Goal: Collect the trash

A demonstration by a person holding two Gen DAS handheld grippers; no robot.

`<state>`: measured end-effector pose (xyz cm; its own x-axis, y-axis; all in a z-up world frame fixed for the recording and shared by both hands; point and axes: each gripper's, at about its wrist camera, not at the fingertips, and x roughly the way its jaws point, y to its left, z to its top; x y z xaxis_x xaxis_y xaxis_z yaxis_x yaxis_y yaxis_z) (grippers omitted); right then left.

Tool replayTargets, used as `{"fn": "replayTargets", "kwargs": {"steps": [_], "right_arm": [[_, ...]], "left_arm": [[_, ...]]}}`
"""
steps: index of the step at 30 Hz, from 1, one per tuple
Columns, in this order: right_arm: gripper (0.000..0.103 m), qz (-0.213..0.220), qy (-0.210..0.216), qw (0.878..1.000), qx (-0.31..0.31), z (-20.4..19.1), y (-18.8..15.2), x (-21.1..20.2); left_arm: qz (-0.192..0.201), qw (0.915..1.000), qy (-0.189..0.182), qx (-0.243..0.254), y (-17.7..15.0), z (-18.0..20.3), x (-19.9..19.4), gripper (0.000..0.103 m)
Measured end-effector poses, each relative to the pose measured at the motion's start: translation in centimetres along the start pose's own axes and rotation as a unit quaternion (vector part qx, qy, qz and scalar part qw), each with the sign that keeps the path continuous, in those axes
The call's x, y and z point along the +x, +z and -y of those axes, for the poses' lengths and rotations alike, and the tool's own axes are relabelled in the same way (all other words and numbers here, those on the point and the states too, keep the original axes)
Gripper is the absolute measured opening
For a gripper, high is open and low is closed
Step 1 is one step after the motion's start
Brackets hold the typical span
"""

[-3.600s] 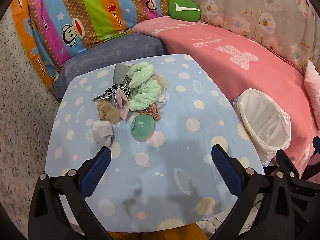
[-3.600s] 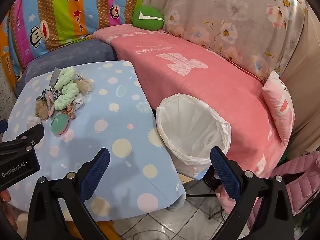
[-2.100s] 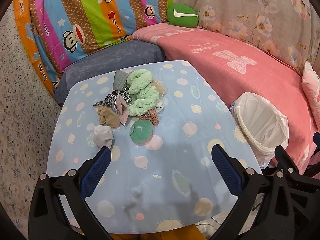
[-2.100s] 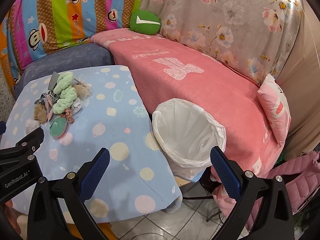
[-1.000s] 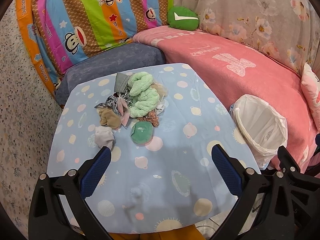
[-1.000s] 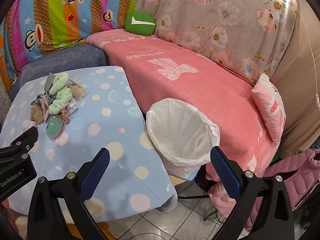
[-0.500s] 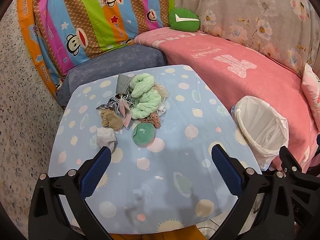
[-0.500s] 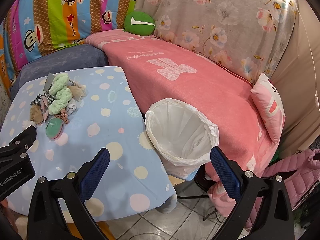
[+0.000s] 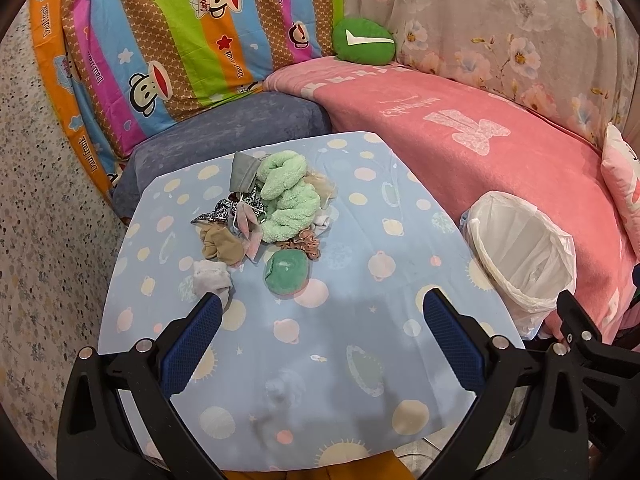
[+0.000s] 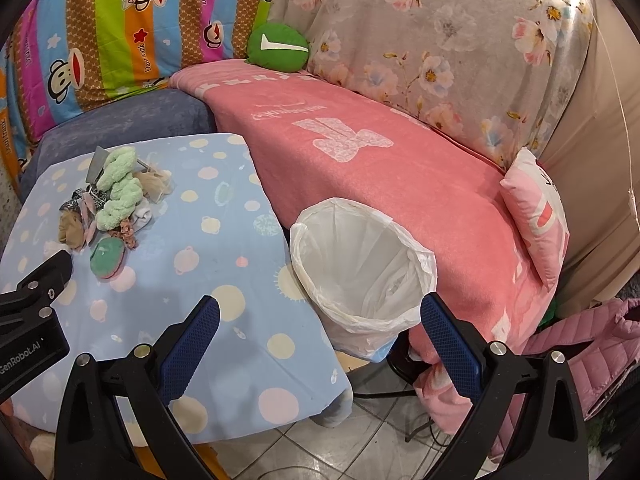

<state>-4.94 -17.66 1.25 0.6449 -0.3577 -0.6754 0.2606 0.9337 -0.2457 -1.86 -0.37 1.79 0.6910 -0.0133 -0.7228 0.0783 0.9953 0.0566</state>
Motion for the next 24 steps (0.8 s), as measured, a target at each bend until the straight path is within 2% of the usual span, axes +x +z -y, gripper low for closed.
{"fn": "replayTargets", "kwargs": {"steps": [9, 12, 14, 17, 20, 24], "right_arm": [[0.096, -0.001, -0.005, 1.000, 0.002, 0.0, 0.2, 0.2], [0.096, 0.000, -0.008, 1.000, 0.005, -0.1, 0.3, 0.3], [0.096, 0.003, -0.011, 1.000, 0.008, -0.2, 0.4, 0.3], [0.096, 0.010, -0.010, 1.000, 0.014, -0.6, 0.6, 0.2], [0.096, 0.016, -0.008, 1.000, 0.019, -1.1, 0.8, 0.4], [0.096, 0.022, 0.006, 0.999, 0.024, -2.6, 1.3, 1.0]], "left_arm": [[0.000, 1.0000, -0.008, 0.005, 0.3, 0.0, 0.5, 0.096], [-0.005, 0.9998, -0.016, 0.011, 0.4, 0.0, 0.9, 0.096], [-0.013, 0.9992, -0.036, 0.008, 0.4, -0.4, 1.5, 0.096], [-0.012, 0.9988, -0.048, 0.004, 0.4, -1.2, 2.4, 0.096], [0.001, 0.9992, -0.040, -0.006, 0.3, -2.5, 3.2, 0.096], [-0.004, 0.9988, -0.032, -0.037, 0.6, -5.3, 5.2, 0.096]]}}
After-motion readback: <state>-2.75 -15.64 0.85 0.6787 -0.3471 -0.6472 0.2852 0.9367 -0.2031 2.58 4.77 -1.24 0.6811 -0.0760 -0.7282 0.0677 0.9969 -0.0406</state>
